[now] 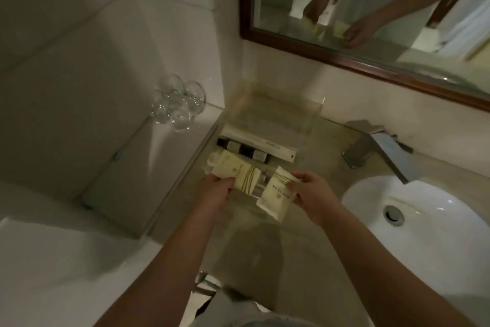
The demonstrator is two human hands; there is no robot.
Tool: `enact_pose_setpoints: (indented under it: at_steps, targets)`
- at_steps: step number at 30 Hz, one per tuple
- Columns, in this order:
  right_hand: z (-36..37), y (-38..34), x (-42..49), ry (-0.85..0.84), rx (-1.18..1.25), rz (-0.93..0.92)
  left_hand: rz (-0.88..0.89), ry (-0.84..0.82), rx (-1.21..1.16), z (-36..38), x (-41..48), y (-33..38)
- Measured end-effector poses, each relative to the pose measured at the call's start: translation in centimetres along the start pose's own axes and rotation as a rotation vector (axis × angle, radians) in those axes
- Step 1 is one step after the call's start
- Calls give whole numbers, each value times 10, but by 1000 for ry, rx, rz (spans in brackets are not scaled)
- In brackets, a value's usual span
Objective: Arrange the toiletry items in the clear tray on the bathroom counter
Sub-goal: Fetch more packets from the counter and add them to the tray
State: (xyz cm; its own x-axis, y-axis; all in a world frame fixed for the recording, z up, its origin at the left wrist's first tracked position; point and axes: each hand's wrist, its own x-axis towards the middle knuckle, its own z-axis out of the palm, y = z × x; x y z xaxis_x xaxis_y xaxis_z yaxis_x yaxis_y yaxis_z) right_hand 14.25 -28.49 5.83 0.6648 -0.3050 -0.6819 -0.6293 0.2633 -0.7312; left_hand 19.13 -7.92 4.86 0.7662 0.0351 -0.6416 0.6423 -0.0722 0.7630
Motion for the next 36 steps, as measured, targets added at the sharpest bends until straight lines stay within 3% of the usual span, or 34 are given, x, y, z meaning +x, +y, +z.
enact_pose_setpoints:
  at_steps: [10, 17, 25, 32, 36]
  targets:
    - [31, -2, 21, 252, 176, 46, -3, -18, 19, -12, 35, 12]
    - [27, 7, 19, 250, 33, 70, 48, 92, 102, -8, 46, 10]
    - [34, 13, 17, 328, -205, -65, 83, 148, 226, -13, 50, 8]
    - [33, 16, 19, 310, -343, -73, 146, 208, 294, -10, 46, 11]
    - [35, 13, 18, 312, -227, -75, 109, 180, 117, -12, 43, 12]
